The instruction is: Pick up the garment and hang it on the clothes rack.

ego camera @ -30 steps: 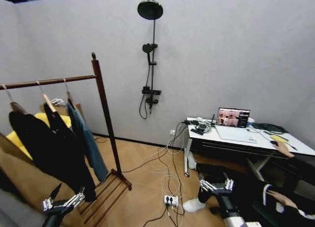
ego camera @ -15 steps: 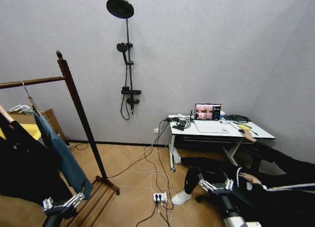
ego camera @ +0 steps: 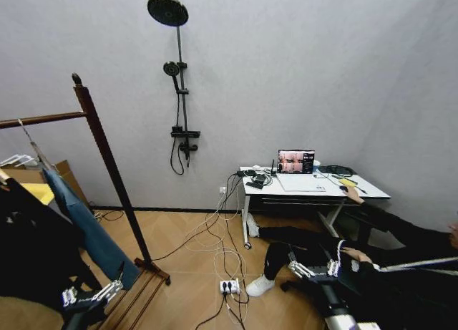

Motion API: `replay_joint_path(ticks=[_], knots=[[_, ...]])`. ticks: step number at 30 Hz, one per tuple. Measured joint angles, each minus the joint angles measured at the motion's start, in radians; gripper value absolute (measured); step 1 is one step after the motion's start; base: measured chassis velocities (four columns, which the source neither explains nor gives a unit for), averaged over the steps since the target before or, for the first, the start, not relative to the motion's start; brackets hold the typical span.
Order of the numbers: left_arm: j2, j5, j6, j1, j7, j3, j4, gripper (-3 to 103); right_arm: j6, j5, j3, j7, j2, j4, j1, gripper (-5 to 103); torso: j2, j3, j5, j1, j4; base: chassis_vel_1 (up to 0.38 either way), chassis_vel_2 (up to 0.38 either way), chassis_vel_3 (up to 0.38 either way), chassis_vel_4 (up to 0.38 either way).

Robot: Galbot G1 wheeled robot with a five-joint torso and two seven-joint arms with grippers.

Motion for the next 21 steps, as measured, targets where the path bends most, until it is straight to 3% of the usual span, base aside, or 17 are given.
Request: replay_joint_path(ticks=[14,21], knots=[[0.0,0.0,0.0,0.0,0.0,0.0,0.0,100,0.0,0.0,0.0,0.0,0.0,0.0,0.0,100,0.0,0.0,0.0001,0.0,0.0002,0.017,-0.005,-0.014,0.003],[0.0,0.0,0.0,0.0,0.0,0.0,0.0,100,0.0,0.0,0.0,0.0,0.0,0.0,0.0,100,0.0,0.0,-0.0006,0.0,0.0004,0.184,-0.071,-0.207,0.061]])
